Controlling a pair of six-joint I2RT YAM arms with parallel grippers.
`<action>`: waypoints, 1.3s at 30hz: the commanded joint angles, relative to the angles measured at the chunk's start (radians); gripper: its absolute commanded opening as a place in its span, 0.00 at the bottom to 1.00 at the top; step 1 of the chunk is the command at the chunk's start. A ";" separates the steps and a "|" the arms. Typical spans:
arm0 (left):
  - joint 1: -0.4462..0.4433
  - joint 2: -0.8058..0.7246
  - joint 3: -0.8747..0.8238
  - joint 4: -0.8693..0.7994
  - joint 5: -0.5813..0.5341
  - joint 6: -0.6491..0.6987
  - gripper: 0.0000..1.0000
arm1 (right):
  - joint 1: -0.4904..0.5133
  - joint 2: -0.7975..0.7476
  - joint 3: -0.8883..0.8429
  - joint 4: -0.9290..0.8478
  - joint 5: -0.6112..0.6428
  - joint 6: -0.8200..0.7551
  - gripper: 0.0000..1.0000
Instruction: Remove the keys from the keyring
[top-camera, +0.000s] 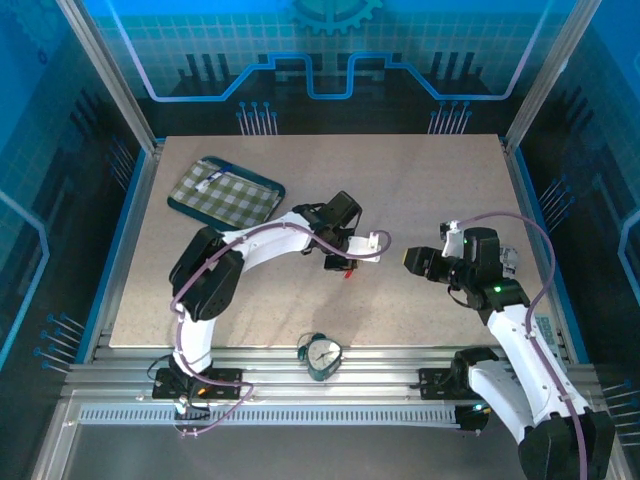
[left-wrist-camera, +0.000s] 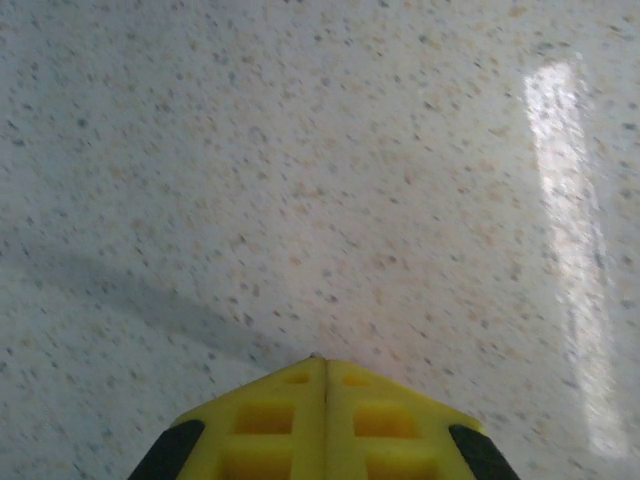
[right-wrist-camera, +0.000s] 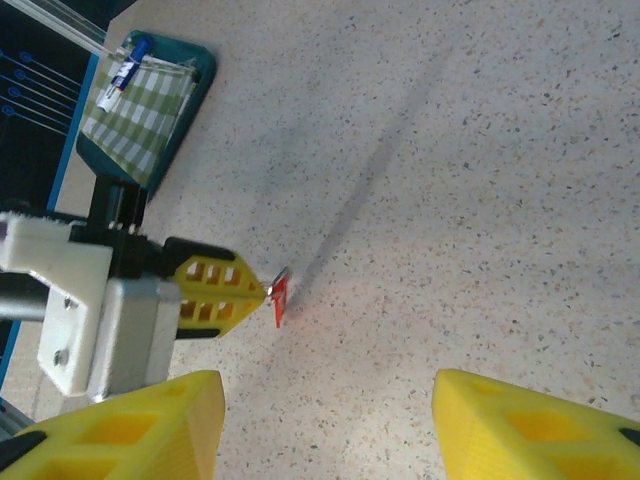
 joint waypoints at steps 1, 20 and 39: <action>-0.013 0.051 0.066 -0.015 0.010 0.049 0.10 | -0.017 -0.003 0.003 -0.036 -0.009 0.011 0.58; -0.034 -0.284 -0.235 0.278 -0.126 -0.244 0.41 | 0.064 0.189 0.096 -0.090 0.088 -0.034 0.45; -0.052 -0.696 -0.567 0.341 -0.338 -0.801 0.45 | 0.435 0.760 0.425 -0.153 0.480 -0.257 0.64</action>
